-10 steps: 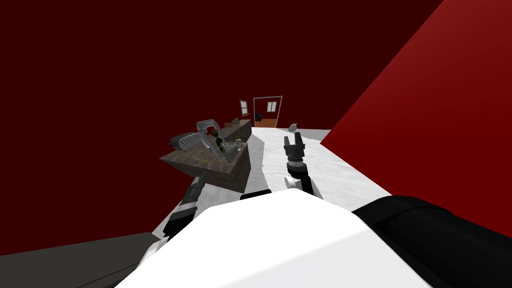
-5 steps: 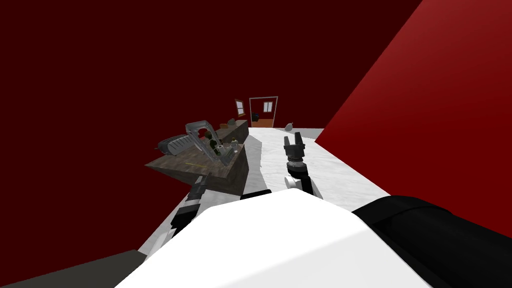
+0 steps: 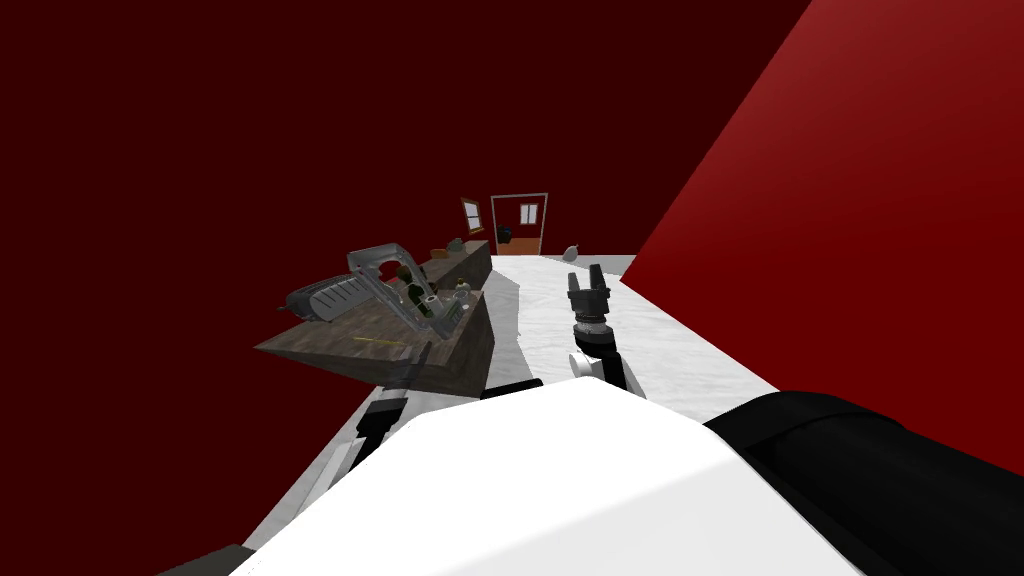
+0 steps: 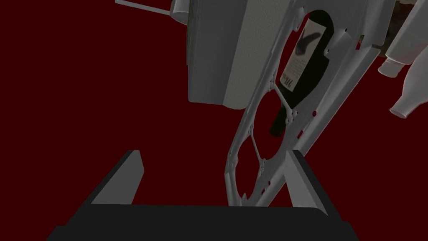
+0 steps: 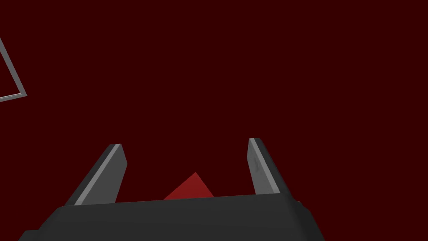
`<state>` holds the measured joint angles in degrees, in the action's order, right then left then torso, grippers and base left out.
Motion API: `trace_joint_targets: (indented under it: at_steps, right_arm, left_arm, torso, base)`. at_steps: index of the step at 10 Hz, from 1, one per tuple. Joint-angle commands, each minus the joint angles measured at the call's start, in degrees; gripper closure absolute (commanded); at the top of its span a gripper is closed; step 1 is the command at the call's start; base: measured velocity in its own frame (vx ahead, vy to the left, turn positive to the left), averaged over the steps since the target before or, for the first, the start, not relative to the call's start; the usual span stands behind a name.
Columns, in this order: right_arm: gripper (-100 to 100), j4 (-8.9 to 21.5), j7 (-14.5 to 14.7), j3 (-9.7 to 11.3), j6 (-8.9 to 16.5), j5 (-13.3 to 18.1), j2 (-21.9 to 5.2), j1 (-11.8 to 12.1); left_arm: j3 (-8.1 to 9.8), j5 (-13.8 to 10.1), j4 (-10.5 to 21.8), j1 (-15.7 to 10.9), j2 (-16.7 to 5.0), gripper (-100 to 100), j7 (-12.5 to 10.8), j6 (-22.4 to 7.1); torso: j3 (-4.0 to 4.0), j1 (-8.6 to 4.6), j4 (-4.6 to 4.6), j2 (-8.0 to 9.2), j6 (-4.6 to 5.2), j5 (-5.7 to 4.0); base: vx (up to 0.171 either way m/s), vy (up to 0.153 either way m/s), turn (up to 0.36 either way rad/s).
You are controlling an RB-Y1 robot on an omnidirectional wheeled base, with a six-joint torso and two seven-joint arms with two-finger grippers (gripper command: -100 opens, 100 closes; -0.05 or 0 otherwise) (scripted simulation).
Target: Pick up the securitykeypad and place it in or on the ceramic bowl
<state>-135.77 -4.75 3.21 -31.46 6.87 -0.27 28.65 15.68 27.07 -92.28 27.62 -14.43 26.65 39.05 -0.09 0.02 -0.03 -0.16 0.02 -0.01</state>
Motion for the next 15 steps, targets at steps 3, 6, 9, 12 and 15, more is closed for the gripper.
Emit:
trace_joint_targets:
  at_steps: [3,6,9,12,15]
  right_arm:
    - [0,0.00,0.00,0.00,0.00,0.00,0.00,0.00]
    - [0,0.00,0.00,0.00,0.00,0.00,0.00,0.00]
    - [0,0.00,0.00,0.00,0.00,0.00,0.00,0.01]
    - [0,0.00,0.00,0.00,0.00,0.00,0.00,0.00]
    - [0,0.00,0.00,0.00,0.00,0.00,0.00,0.00]
  left_arm:
    - [-1.31,1.02,4.49,-4.40,-2.81,-100,3.73,0.87]
    - [-2.30,1.81,8.40,-8.12,-5.67,-100,6.75,1.53]
    - [-2.37,1.90,9.17,-8.74,-6.14,0,7.22,1.70]
    - [-2.36,1.89,9.16,-8.74,-6.13,100,7.20,1.69]
    - [-2.35,1.91,9.15,-8.73,-6.15,100,7.24,1.68]
  torso:
    - [-0.01,0.04,0.00,-0.01,0.00,0.01]
    - [-0.01,0.04,-0.01,-0.01,-0.01,0.01]
    - [0.02,0.03,0.00,0.05,-0.05,0.01]
    - [0.09,-0.05,0.03,0.16,-0.05,-0.01]
    - [0.10,-0.06,0.03,0.18,-0.04,0.00]
  base:
    - [0.038,0.015,-0.141]
    - [0.042,0.018,-0.114]
    - [0.022,0.016,-0.044]
    - [0.000,0.000,0.000]
    - [0.000,0.000,0.000]
